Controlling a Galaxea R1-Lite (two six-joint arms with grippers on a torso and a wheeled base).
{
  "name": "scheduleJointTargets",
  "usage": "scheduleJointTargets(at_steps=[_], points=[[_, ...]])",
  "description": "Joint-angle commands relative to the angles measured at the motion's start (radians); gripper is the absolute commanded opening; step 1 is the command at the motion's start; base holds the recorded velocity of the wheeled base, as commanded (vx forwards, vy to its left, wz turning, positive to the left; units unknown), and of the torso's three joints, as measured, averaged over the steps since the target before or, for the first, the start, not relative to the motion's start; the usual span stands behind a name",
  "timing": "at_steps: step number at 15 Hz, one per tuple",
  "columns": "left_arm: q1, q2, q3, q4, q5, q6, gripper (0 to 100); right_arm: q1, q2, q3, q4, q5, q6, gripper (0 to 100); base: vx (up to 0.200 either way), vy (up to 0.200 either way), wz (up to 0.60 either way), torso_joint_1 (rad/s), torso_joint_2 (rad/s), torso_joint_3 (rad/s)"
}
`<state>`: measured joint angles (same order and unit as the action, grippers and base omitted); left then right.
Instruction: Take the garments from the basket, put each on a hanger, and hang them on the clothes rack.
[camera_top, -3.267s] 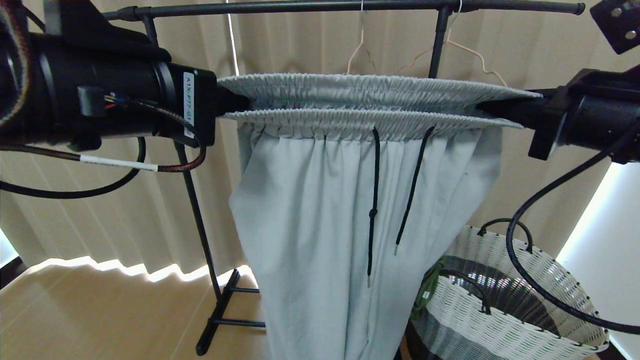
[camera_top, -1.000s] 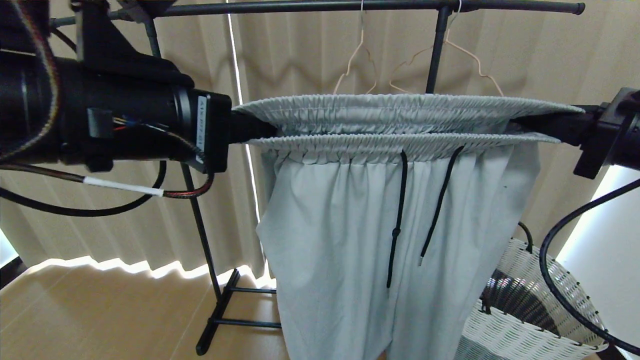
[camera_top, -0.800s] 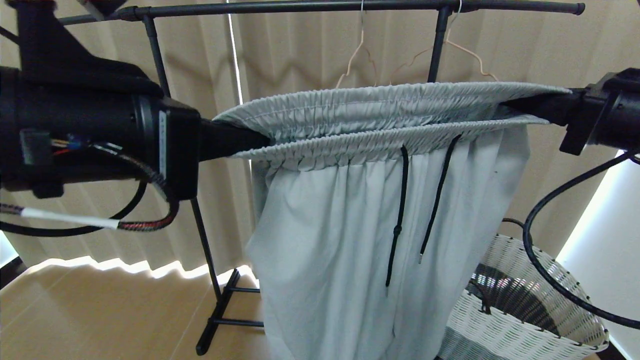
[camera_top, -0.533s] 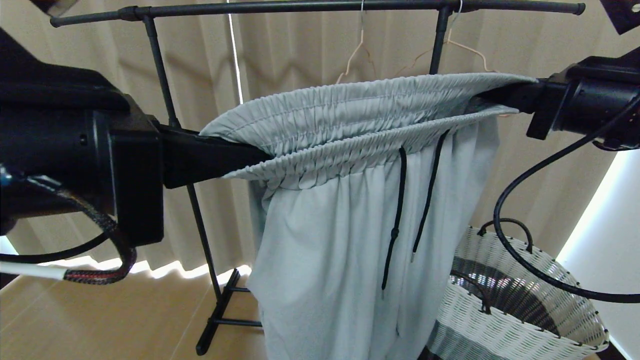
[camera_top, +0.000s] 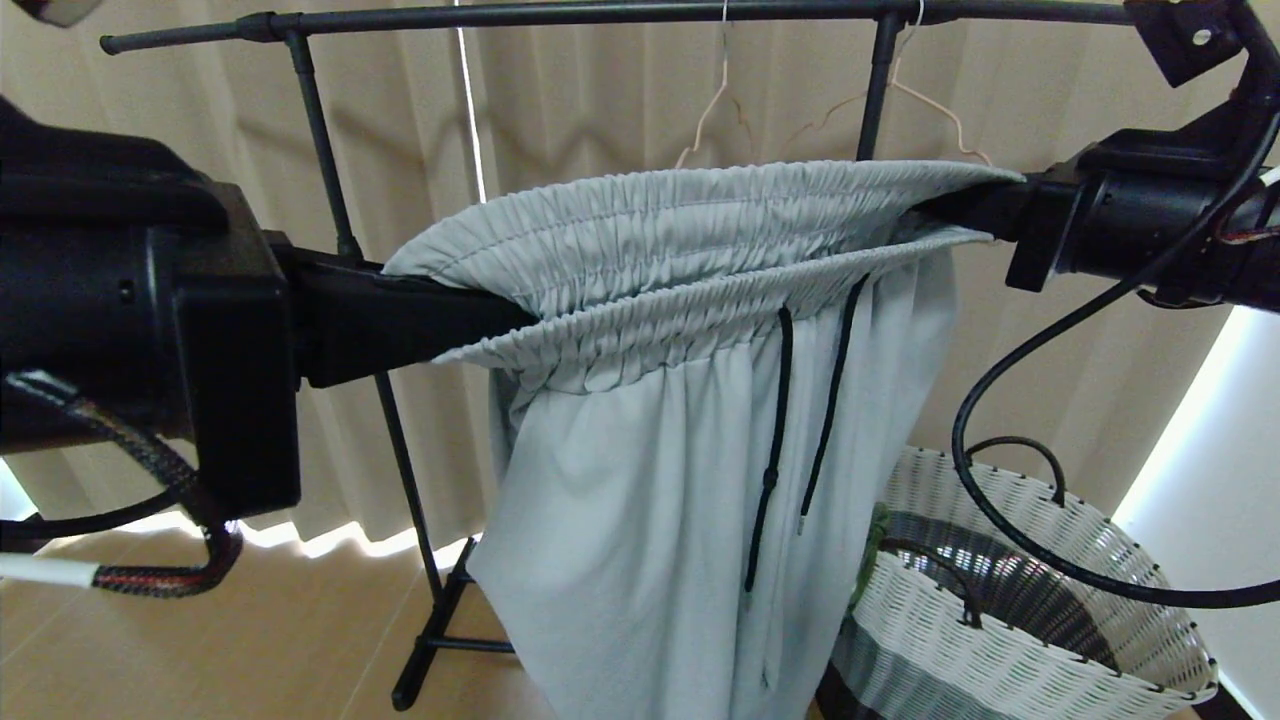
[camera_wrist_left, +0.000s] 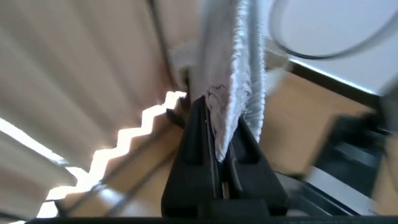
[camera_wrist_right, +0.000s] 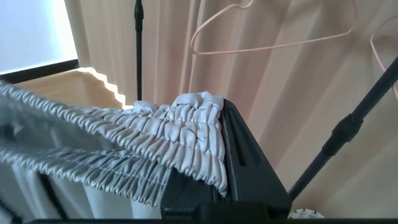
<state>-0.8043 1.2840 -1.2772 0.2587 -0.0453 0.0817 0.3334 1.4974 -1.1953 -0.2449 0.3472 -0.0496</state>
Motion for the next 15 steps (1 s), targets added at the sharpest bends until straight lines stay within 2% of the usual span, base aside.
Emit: scheduleJointTargets(at_steps=[1,2,3,4,6,8,9,15], points=[[0.066,0.032,-0.010,-0.038,0.044,0.041,0,-0.007,-0.040,0.011,0.004,-0.001,-0.003,0,0.000,0.000,0.00,0.000,0.00,0.000],[0.089,0.043,-0.011,-0.064,0.061,0.061,0,-0.011,-0.052,0.010,0.007,-0.002,-0.003,0,0.000,0.000,0.00,0.000,0.00,0.000],[0.146,0.086,-0.013,-0.134,0.088,0.101,0,-0.019,-0.080,0.014,0.016,-0.002,-0.003,0,0.000,0.000,0.00,0.000,0.00,0.000],[0.165,0.104,-0.013,-0.162,0.097,0.102,0,-0.020,-0.089,0.023,0.015,-0.002,-0.003,0,0.000,0.000,0.00,0.000,0.00,0.000],[0.197,0.175,-0.005,-0.242,0.124,0.087,0,-0.020,-0.126,0.108,0.004,-0.004,-0.003,0,0.000,0.000,0.00,0.000,0.00,0.000],[0.195,0.205,0.019,-0.243,0.127,0.004,0,-0.020,-0.129,0.148,0.001,-0.013,-0.003,0,0.000,0.000,0.00,0.000,0.00,0.000],[0.195,0.212,0.018,-0.243,0.127,-0.013,0,-0.020,-0.128,0.149,0.001,-0.020,-0.003,0,0.000,0.000,0.00,0.000,0.00,0.000],[0.192,0.205,0.015,-0.243,0.125,-0.019,0,-0.020,-0.120,0.183,0.007,-0.037,-0.006,0,0.000,0.000,0.00,0.000,0.00,0.000]])
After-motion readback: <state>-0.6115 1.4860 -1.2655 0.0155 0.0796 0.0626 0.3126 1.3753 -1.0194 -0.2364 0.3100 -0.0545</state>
